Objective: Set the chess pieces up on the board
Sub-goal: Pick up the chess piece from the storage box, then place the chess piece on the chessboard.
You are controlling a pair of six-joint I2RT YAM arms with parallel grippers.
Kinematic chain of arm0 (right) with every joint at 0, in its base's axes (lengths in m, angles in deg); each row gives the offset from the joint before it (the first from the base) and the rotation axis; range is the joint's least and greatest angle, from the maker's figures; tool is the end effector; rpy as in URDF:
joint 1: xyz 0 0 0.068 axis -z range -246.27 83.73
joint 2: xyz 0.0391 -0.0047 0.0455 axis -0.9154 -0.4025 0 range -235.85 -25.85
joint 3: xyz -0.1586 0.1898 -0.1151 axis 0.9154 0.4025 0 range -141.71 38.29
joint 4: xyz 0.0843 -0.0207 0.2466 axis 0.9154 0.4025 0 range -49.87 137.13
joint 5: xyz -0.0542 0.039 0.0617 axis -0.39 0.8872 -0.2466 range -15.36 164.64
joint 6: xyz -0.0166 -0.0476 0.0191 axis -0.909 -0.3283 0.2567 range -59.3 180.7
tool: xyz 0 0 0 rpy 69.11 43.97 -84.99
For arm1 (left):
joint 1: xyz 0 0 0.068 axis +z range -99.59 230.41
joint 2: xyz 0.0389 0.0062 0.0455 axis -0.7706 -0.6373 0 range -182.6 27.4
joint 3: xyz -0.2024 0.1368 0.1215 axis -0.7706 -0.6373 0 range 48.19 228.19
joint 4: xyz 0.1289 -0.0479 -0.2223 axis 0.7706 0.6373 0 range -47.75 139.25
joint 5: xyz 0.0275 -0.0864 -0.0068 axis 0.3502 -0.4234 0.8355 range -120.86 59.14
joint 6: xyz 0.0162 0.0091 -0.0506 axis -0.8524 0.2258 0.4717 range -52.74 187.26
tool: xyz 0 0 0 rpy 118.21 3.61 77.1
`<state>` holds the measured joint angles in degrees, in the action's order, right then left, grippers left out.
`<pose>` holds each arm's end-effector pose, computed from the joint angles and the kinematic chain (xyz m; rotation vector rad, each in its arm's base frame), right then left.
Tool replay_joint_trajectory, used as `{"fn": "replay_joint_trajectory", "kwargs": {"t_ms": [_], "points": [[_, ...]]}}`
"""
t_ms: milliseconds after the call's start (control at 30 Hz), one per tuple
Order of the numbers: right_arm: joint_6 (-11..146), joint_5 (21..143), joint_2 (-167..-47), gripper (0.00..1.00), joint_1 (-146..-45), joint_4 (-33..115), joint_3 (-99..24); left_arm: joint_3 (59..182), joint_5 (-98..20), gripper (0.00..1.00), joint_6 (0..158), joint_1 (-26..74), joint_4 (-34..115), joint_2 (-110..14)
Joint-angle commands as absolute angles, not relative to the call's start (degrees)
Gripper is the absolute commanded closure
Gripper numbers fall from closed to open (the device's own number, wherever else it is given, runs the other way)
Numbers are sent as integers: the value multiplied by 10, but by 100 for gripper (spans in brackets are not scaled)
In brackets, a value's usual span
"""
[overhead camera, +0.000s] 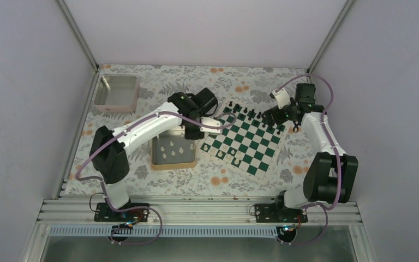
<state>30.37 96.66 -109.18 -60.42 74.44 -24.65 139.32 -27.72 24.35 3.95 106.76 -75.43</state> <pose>0.3016 -0.0174 0.2593 -0.6638 2.3479 0.2096 0.2473 -0.2573 0.2736 2.0315 2.0675 0.0685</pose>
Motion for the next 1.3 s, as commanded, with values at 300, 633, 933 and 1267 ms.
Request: {"fn": "replay_joint_trajectory", "kwargs": {"t_ms": [300, 633, 933, 1267], "points": [[344, 926, -1123, 0, -544, 731, -277, 1644, -323, 92, 205, -73, 1143, -903], [345, 934, -1128, 0, -537, 741, -285, 1772, -336, 91, 195, -140, 1162, -1019], [350, 923, -1150, 0, -530, 751, -294, 1874, -346, 91, 192, -183, 1179, -1108], [350, 935, -1146, 0, -524, 754, -296, 1902, -349, 91, 189, -196, 1154, -1153]]}}
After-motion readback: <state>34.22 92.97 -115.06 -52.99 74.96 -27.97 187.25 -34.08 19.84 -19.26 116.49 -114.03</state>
